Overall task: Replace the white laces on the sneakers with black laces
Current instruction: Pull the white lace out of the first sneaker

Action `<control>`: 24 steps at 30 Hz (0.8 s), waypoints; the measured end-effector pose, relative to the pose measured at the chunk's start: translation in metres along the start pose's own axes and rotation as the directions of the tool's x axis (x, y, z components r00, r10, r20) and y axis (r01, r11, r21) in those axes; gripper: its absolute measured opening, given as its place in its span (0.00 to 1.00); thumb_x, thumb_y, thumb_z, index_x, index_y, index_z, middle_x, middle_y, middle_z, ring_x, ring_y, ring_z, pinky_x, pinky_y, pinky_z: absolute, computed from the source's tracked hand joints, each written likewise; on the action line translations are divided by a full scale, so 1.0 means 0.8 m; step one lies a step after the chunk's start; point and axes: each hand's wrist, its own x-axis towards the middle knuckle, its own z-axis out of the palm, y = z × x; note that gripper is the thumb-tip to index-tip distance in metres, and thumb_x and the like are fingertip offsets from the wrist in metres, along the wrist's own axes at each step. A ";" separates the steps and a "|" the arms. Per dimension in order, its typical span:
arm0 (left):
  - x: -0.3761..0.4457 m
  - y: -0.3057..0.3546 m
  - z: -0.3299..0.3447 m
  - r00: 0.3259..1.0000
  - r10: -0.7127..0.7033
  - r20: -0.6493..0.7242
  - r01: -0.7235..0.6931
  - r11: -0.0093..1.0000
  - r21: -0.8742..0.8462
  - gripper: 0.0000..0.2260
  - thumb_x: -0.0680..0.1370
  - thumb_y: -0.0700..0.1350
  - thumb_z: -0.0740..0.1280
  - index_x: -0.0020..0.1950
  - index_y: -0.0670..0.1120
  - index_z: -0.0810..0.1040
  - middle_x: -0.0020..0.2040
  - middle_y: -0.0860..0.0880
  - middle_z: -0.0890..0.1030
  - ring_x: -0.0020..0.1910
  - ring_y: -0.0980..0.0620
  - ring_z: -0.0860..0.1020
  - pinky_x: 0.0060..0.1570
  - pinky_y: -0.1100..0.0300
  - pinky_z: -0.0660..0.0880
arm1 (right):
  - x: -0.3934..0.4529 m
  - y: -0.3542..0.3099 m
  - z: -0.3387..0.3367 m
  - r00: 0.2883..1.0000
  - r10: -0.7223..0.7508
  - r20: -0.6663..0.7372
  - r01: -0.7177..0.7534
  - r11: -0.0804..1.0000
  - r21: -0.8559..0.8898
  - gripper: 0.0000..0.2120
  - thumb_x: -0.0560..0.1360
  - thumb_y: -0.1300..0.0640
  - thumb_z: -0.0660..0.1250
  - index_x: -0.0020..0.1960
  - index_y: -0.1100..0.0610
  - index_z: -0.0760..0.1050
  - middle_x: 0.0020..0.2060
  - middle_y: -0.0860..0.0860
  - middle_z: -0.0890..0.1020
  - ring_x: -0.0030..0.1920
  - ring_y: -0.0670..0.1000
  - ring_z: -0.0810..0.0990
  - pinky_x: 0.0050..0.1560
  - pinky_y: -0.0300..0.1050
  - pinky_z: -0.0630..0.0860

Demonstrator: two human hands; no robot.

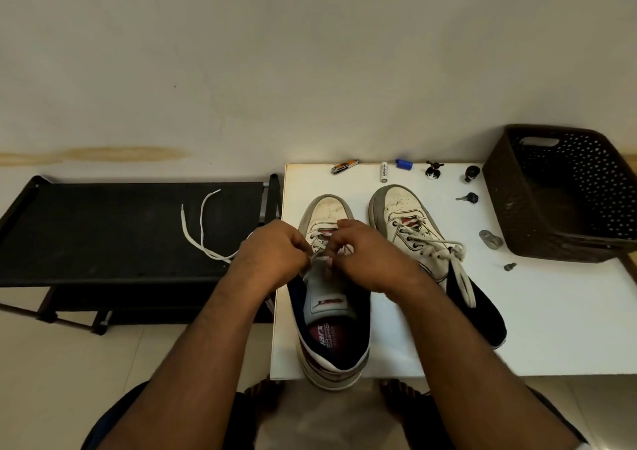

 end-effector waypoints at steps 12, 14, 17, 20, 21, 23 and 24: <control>-0.002 0.000 -0.002 1.000 -0.005 0.016 0.005 1.000 -0.010 0.06 0.72 0.42 0.71 0.45 0.51 0.86 0.44 0.52 0.85 0.44 0.55 0.81 0.50 0.56 0.79 | 0.002 -0.009 0.004 0.999 -0.017 -0.040 0.001 0.928 -0.371 0.12 0.75 0.50 0.68 0.57 0.46 0.80 0.75 0.47 0.62 0.75 0.56 0.56 0.73 0.59 0.57; -0.001 -0.002 -0.002 1.000 -0.006 0.028 0.007 1.000 -0.015 0.06 0.73 0.41 0.71 0.46 0.51 0.86 0.45 0.52 0.84 0.45 0.55 0.81 0.52 0.55 0.79 | 0.006 -0.009 0.009 0.998 -0.033 -0.052 0.010 0.917 -0.399 0.11 0.76 0.50 0.67 0.57 0.47 0.80 0.75 0.45 0.61 0.75 0.56 0.56 0.73 0.60 0.56; -0.001 -0.004 -0.004 0.999 -0.028 0.045 0.029 0.999 -0.019 0.07 0.74 0.42 0.71 0.50 0.51 0.84 0.49 0.51 0.83 0.48 0.53 0.80 0.54 0.54 0.78 | 0.003 -0.008 0.001 0.991 -0.013 -0.137 0.022 0.998 0.066 0.02 0.74 0.57 0.70 0.43 0.52 0.81 0.73 0.47 0.66 0.72 0.51 0.63 0.69 0.49 0.62; -0.001 -0.006 -0.007 0.998 -0.036 0.058 0.038 0.999 -0.024 0.07 0.74 0.43 0.72 0.51 0.51 0.83 0.49 0.52 0.81 0.49 0.53 0.79 0.56 0.52 0.78 | -0.001 -0.006 -0.012 0.965 0.062 -0.254 0.095 0.822 0.561 0.07 0.72 0.62 0.71 0.37 0.54 0.79 0.69 0.47 0.72 0.69 0.47 0.68 0.61 0.43 0.63; -0.002 -0.006 -0.009 0.997 -0.033 0.064 0.034 0.999 -0.023 0.07 0.74 0.43 0.71 0.50 0.51 0.83 0.48 0.52 0.81 0.49 0.54 0.79 0.56 0.53 0.78 | 0.000 -0.005 -0.016 0.953 0.075 -0.294 0.127 0.780 0.612 0.06 0.71 0.63 0.72 0.37 0.55 0.80 0.67 0.46 0.73 0.68 0.46 0.70 0.61 0.43 0.64; -0.003 -0.007 -0.012 0.997 -0.025 0.070 0.027 0.999 -0.026 0.06 0.74 0.42 0.71 0.50 0.50 0.84 0.47 0.53 0.81 0.48 0.54 0.79 0.55 0.54 0.77 | 0.002 -0.001 -0.016 0.934 0.091 -0.345 0.166 0.747 0.644 0.03 0.71 0.62 0.72 0.40 0.57 0.81 0.65 0.45 0.75 0.67 0.45 0.70 0.64 0.44 0.65; -0.004 -0.008 -0.012 0.997 -0.020 0.074 0.022 0.999 -0.032 0.06 0.74 0.42 0.71 0.50 0.50 0.84 0.47 0.53 0.81 0.48 0.54 0.79 0.55 0.54 0.77 | 0.002 -0.002 -0.016 0.925 0.085 -0.369 0.172 0.775 0.608 0.02 0.71 0.62 0.72 0.43 0.56 0.81 0.66 0.46 0.74 0.67 0.44 0.69 0.64 0.42 0.64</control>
